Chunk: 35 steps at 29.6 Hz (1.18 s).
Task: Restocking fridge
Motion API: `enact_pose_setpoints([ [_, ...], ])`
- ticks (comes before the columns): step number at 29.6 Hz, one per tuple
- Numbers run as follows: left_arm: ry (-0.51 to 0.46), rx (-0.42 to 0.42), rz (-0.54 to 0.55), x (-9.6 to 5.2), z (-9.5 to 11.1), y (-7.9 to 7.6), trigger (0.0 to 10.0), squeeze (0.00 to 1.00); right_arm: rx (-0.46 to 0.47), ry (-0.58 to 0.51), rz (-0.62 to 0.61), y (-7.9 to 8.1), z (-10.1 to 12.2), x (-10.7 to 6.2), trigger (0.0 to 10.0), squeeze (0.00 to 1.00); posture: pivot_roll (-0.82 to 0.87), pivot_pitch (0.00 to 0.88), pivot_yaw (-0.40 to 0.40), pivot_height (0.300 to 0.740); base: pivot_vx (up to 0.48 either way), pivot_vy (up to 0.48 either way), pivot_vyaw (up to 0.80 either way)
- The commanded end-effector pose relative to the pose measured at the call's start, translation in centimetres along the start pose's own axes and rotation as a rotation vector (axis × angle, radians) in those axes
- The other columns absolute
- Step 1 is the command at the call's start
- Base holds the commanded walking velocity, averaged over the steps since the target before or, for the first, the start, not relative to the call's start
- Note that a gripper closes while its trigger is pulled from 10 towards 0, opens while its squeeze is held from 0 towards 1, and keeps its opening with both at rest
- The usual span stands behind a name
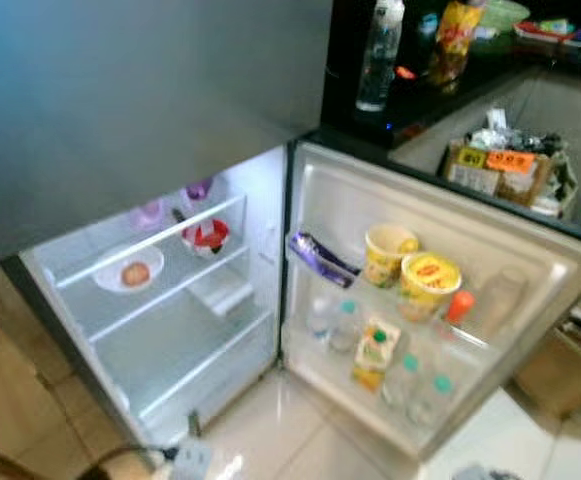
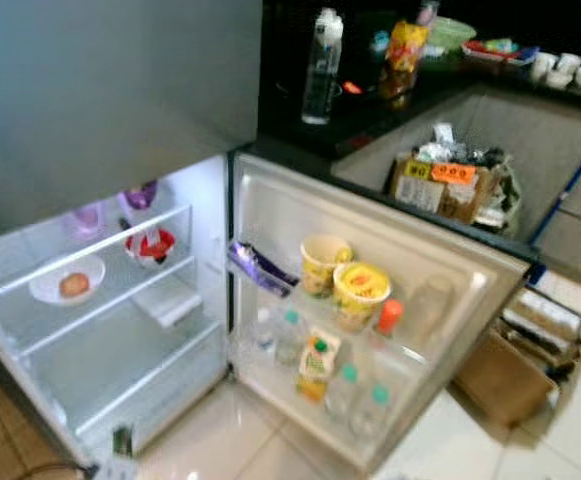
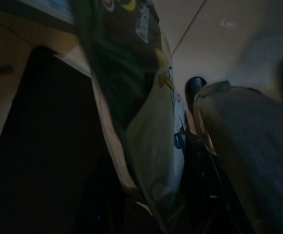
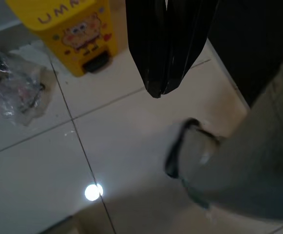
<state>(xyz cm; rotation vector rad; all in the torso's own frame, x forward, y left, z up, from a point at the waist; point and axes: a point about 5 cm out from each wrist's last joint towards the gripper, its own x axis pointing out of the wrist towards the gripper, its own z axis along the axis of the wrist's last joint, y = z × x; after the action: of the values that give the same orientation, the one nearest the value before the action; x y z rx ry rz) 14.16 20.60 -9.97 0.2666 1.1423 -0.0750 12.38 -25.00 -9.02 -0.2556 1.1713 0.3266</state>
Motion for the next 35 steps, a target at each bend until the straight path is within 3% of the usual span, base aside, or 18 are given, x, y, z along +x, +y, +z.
enact_pose_setpoints([
  [1, -0.022, -0.004, -0.001, 0.1, 0.6, -0.1, 10.0, 0.00, 0.018, -0.009, -0.026, -0.6, -0.1, -0.2, 10.0, 0.00, -0.10, 0.000, -0.021, 0.740, 0.000, -0.461, 0.00],
  [11, -0.019, -0.005, 0.001, 0.0, 0.4, -0.1, 10.0, 0.00, 0.021, -0.050, -0.038, -0.5, 0.5, -0.1, 10.0, 0.00, -0.10, 0.000, -0.020, 0.740, 0.000, -0.436, 0.00],
  [23, -0.030, -0.019, 0.021, 0.0, 0.5, 0.2, 10.0, 0.00, 0.000, -0.173, -0.071, -2.1, 4.2, -0.3, 10.0, 0.00, -0.09, 0.000, -0.022, 0.740, 0.000, 0.000, 0.00],
  [25, -0.033, -0.019, 0.025, 0.0, 0.6, 0.3, 10.0, 0.00, -0.008, -0.272, -0.055, -2.6, 6.6, -0.6, 10.0, 0.00, -0.09, 0.000, -0.021, 0.740, 0.000, 0.000, 0.00],
  [30, -0.034, -0.018, 0.027, 0.0, 0.6, 0.3, 10.0, 0.00, -0.011, -0.296, -0.047, -2.6, 7.1, -0.7, 10.0, 0.00, -0.09, 0.000, -0.021, 0.740, 0.000, 0.000, 0.00],
  [32, -0.042, -0.027, 0.040, 0.0, 0.7, 0.6, 10.0, 0.00, -0.049, -0.356, 0.013, -2.4, 8.7, -0.8, 10.0, 0.00, -0.09, 0.000, -0.025, 0.740, 0.000, 0.000, 0.00],
  [35, -0.044, -0.035, 0.046, 0.0, 0.7, 0.7, 10.0, 0.00, -0.073, -0.358, 0.023, -2.4, 9.0, -0.8, 10.0, 0.00, -0.09, 0.000, -0.026, 0.740, 0.000, 0.000, 0.00],
])
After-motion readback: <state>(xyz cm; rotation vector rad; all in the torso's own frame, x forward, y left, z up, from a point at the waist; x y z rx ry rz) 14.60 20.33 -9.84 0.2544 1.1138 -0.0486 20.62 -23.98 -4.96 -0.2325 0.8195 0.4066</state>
